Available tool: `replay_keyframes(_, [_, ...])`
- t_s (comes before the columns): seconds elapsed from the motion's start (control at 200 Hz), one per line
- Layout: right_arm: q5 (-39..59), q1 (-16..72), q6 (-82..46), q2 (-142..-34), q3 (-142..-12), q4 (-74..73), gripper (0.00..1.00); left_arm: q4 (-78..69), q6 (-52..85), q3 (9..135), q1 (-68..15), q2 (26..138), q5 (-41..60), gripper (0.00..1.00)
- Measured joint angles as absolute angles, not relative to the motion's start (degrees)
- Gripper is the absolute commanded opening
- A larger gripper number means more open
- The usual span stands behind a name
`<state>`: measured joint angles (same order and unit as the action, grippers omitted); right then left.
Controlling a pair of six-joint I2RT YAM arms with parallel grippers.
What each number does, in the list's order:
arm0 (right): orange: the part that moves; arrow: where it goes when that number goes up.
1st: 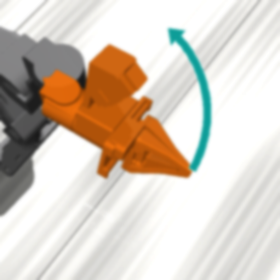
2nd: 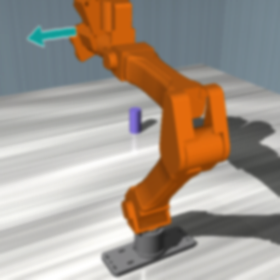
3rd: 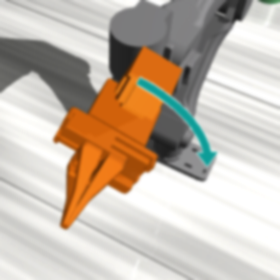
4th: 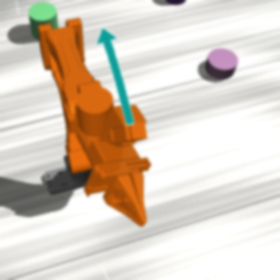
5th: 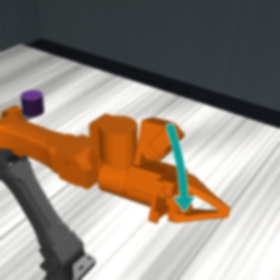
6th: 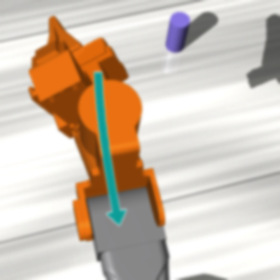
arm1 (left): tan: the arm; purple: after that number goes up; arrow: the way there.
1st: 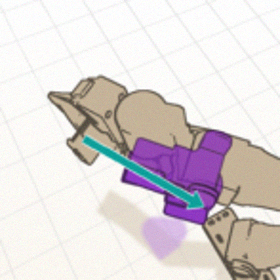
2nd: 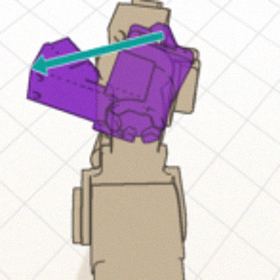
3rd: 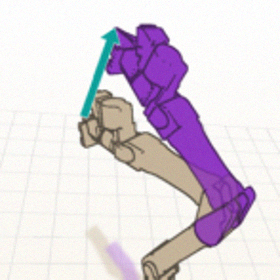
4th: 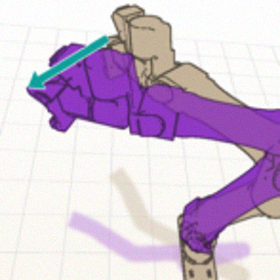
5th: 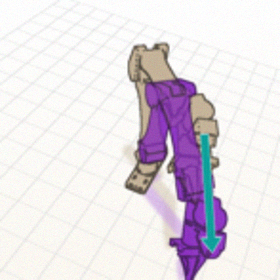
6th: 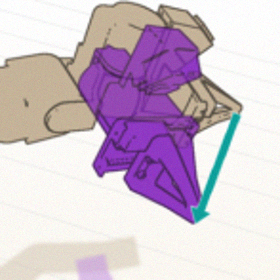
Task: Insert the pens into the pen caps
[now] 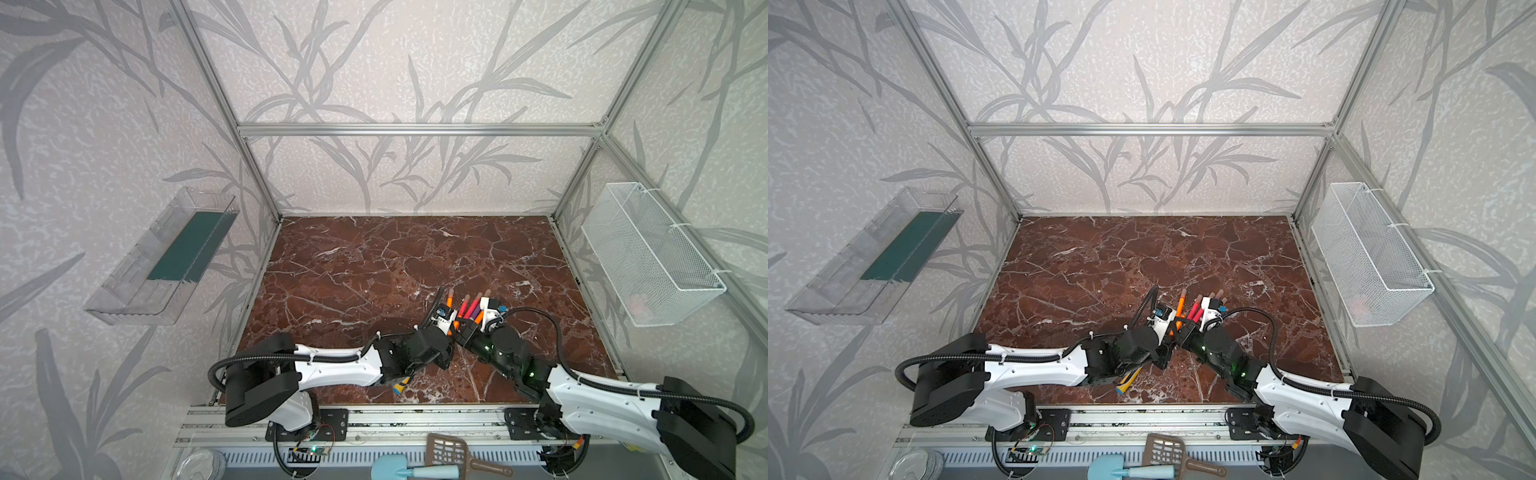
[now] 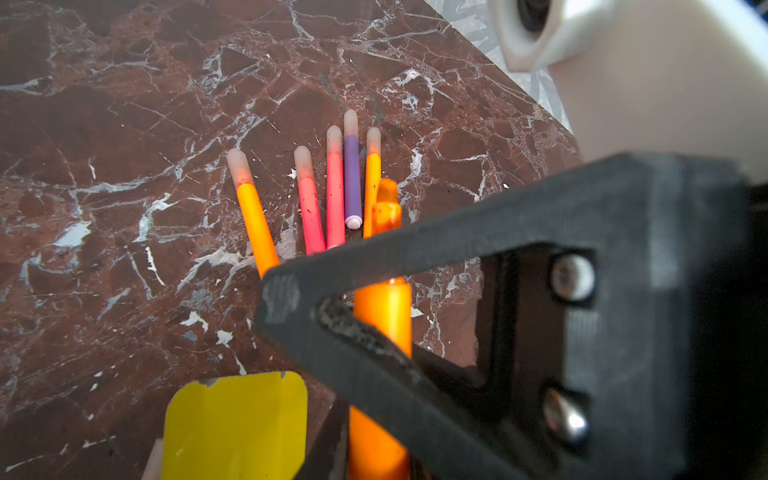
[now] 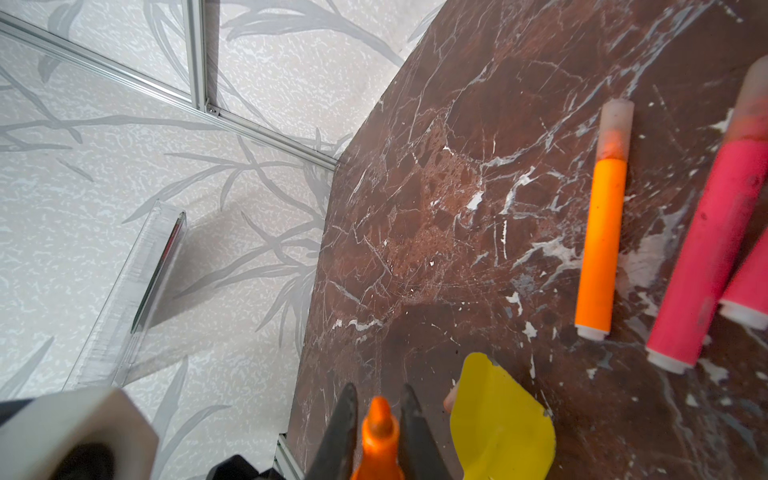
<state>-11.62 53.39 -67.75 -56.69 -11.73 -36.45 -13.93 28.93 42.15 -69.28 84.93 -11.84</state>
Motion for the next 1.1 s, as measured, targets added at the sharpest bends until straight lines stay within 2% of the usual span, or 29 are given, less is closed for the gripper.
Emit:
replay_keyframes(0.075, [-11.79,53.52,-67.77,-56.69,-11.7,-36.62,0.0,-14.24,28.97,42.15,-69.25,85.14,-11.62,0.19])
replay_keyframes(0.235, [-12.38,53.84,-67.92,-56.66,-11.66,-36.69,0.0,-14.92,28.99,42.15,-69.19,85.49,-11.4,0.0])
replay_keyframes(0.255, [-12.45,53.87,-67.92,-56.66,-11.64,-36.71,0.0,-14.96,29.04,42.15,-69.19,85.49,-11.42,0.0])
replay_keyframes(0.405, [-13.13,53.91,-67.44,-56.4,-11.88,-35.7,0.38,-15.18,29.67,42.0,-68.2,85.52,-11.0,0.0])
replay_keyframes(0.5, [-14.37,54.17,-65.84,-54.78,-12.69,-31.27,0.5,-15.62,31.33,39.9,-65.1,84.44,-10.28,0.0])
replay_keyframes(0.56, [-15.88,54.19,-64.75,-53.52,-13.06,-28.56,0.49,-15.2,32.42,37.19,-61.93,82.24,-10.2,0.0])
replay_keyframes(0.735, [-19.38,54.22,-61.36,-54.63,-14.81,-22.02,0.39,-8.97,34.7,29.32,-54.17,69.41,-13.15,0.0])
replay_keyframes(0.95, [-17.47,54.52,-54.11,-69.6,-28.77,-16.14,0.36,-2.44,35.66,23.7,-44.99,54.57,-13.58,0.0])
replay_keyframes(1.1, [-15.49,55.57,-49.34,-80.34,-39.77,-13.17,0.36,2.31,35.81,21.63,-42.63,47.59,-13.63,0.0])
